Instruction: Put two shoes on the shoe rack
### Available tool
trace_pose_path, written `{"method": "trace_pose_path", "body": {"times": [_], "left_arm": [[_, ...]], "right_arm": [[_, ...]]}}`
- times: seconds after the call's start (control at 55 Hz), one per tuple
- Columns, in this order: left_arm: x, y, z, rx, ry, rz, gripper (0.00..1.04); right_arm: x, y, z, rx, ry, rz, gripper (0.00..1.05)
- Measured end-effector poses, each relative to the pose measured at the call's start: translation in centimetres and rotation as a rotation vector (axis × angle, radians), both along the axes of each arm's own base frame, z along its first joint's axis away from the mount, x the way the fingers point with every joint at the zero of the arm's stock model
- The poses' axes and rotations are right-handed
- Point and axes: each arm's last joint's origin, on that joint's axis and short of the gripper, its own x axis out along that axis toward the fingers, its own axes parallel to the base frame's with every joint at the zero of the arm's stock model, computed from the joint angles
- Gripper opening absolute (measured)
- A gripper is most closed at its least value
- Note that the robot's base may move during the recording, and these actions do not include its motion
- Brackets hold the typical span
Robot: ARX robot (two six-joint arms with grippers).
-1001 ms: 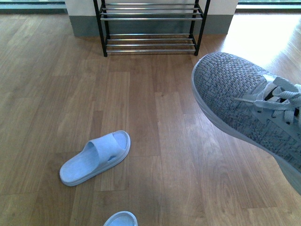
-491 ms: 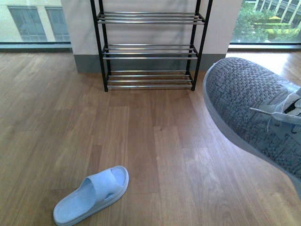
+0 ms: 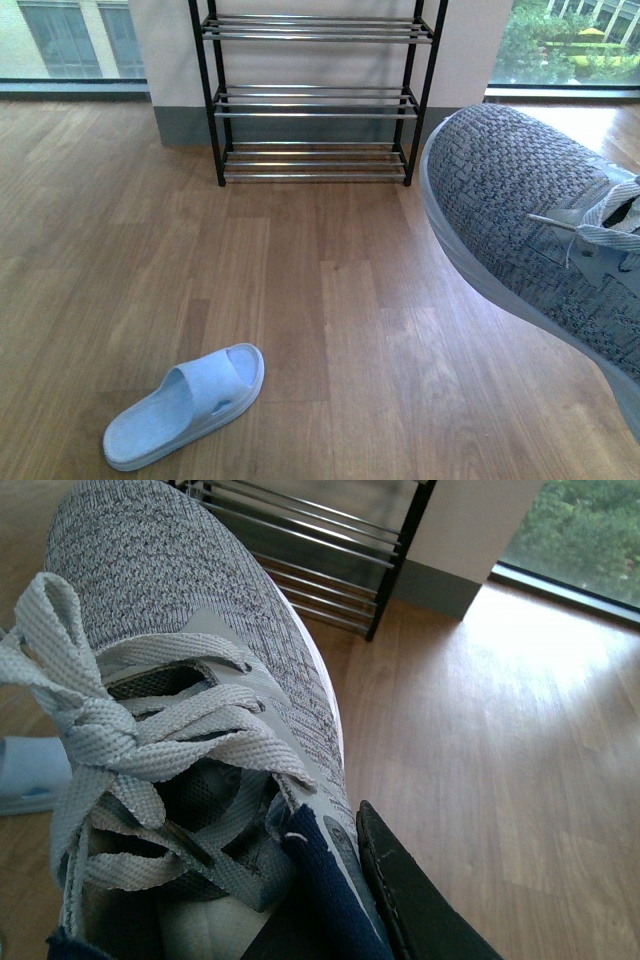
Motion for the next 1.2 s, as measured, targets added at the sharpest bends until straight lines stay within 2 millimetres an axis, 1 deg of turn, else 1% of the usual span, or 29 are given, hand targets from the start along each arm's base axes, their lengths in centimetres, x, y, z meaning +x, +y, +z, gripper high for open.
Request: {"method": "trace_pose_path", "body": {"times": [0.455,0.728,1.201], "left_arm": [[0.01,-0.06,-0.01,0.000,0.001,-0.017,0.02],[0.00,-0.03,-0.01,0.000,0.001,-0.006,0.02],[0.01,-0.05,-0.01,0.001,0.001,-0.012,0.02]], "right_arm": [[-0.02,-0.16,-0.03,-0.008,-0.001,-0.030,0.01],[-0.03,-0.08,-0.03,-0.005,-0.001,-0.009,0.01],[-0.03,-0.12,-0.04,-0.008,-0.001,-0.020,0.01]]}}
